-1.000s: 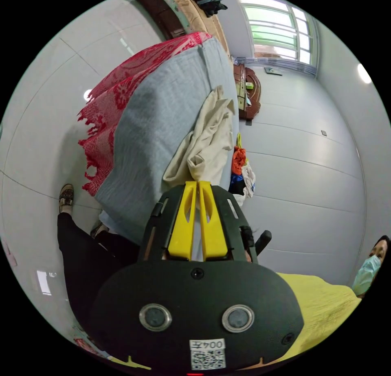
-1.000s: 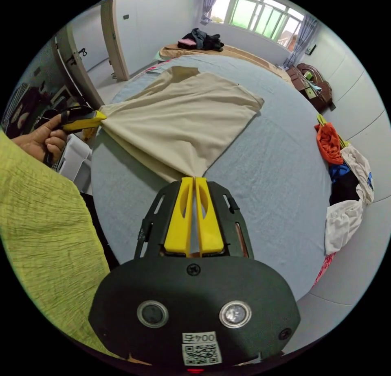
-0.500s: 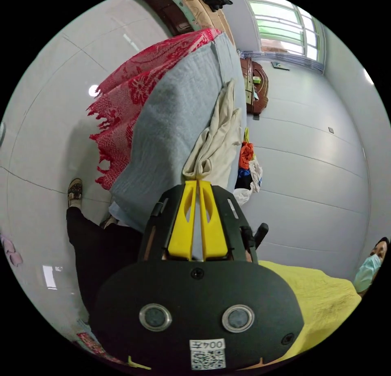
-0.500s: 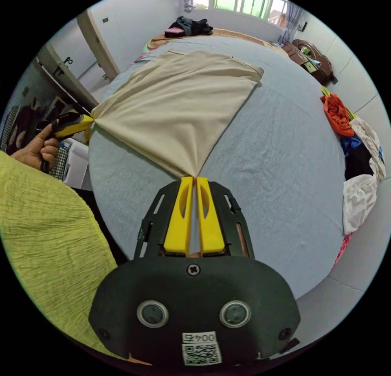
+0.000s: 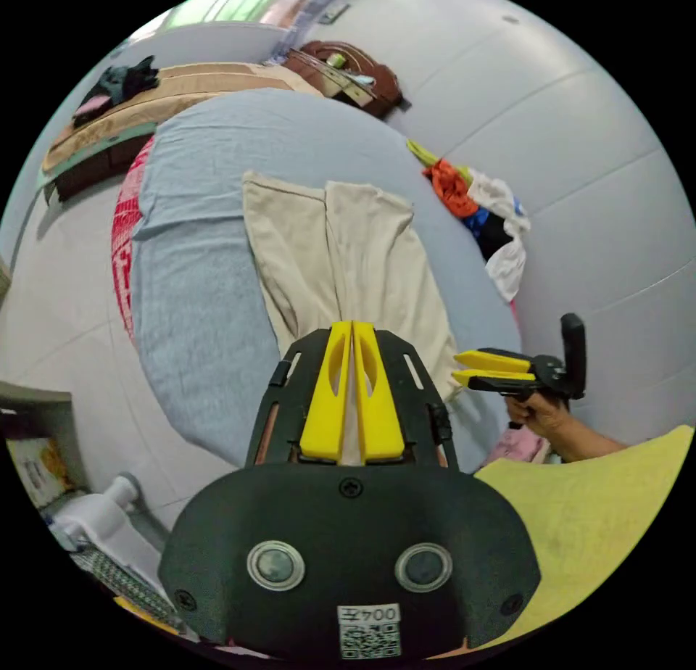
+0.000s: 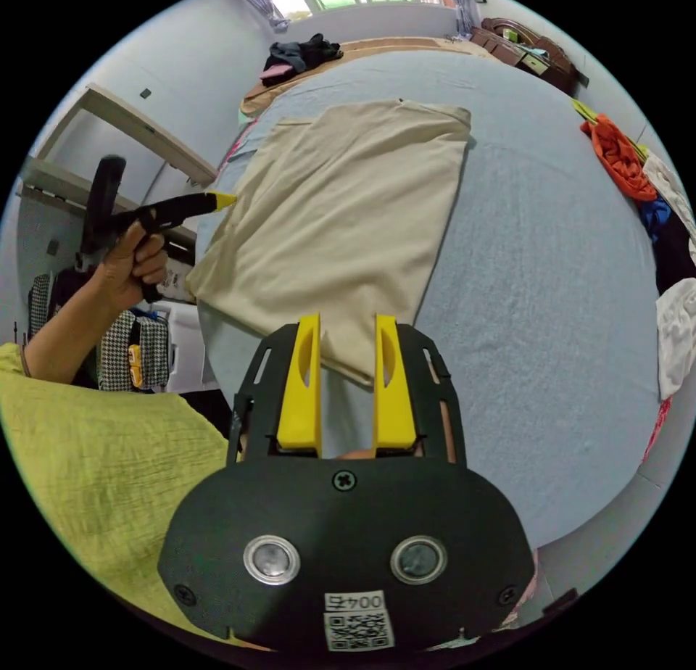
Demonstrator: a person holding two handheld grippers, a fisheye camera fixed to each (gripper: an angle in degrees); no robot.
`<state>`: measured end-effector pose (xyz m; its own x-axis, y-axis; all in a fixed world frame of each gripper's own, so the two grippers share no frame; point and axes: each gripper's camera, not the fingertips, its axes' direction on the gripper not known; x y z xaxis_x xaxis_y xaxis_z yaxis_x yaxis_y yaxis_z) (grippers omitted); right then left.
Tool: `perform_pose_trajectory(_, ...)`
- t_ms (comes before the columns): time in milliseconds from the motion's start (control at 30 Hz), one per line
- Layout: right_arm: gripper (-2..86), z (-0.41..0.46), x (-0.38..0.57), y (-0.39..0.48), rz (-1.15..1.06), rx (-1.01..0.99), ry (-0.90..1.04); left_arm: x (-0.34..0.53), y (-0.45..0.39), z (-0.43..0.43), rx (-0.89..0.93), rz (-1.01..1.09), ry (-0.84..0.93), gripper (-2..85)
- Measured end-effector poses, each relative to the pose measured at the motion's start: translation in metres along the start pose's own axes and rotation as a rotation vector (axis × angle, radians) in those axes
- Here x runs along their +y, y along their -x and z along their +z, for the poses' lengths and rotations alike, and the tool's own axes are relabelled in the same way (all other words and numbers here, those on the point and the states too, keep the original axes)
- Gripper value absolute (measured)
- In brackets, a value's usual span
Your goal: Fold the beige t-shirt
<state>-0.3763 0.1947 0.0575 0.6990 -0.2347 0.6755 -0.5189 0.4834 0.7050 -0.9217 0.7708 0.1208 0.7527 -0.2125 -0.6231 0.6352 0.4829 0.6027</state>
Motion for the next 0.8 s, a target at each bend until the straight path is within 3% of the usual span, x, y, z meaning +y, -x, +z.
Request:
perform_pose_trajectory(67, 12.4, 0.009, -0.002, -0.005, -0.006, 0.036, 0.016, -0.003, 0.006, 0.012, -0.054, -0.007, 0.06, 0.2)
perform_pose_trajectory(267, 11.9, 0.016, -0.008, -0.036, 0.009, 0.036, 0.044, 0.006, 0.043, -0.014, -0.022, -0.165, -0.017, 0.4)
perform_pose_trajectory(467, 11.1, 0.019, -0.012, -0.076, 0.084, -0.007, 0.041, -0.051, 0.017, -0.029, 0.164, -0.123, -0.112, 2.8)
perform_pose_trajectory(800, 8.8, 0.027, -0.011, -0.115, 0.104, 0.046, 0.05, -0.143, -0.016, 0.036, 0.223, -0.133, 0.026, 8.2)
